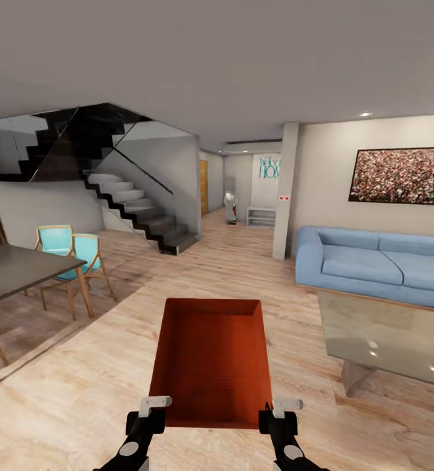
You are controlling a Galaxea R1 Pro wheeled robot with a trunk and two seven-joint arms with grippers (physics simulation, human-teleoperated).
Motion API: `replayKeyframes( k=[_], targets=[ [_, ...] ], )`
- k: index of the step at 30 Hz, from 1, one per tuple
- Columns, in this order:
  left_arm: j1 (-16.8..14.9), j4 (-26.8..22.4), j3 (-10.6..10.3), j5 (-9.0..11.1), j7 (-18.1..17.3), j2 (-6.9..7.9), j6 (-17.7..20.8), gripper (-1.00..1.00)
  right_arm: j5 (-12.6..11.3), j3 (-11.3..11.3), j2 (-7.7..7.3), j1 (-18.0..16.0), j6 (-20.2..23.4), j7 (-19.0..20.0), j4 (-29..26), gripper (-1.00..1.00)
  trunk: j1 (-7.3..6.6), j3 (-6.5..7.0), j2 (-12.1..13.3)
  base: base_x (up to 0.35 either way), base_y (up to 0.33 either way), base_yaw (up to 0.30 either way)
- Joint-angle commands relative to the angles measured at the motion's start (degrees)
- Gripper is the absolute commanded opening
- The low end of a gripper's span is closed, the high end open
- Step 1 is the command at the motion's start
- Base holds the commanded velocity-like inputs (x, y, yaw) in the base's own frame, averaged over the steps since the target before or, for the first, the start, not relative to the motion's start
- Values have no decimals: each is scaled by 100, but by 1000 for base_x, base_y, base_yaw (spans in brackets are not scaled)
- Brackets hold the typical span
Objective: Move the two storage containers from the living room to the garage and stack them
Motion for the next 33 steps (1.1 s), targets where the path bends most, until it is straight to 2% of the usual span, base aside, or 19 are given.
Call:
replayKeyframes(
  k=[1,11,33],
  targets=[
    [-4,17,41,31,60,4,-5,-100,94,-124,-1,-6,-256,60,-275,-100,1,-11,-8,0,0,300],
    [-4,10,54,33,62,2,-34,-100,98,-124,1,-9,-256,65,-275,-100,1,-11,-8,21,0,270],
    [-4,9,10,6,53,13,-84,-100,80,-118,-2,-5,-256,69,-275,-100,1,-11,-8,311,0,7]
  ],
)
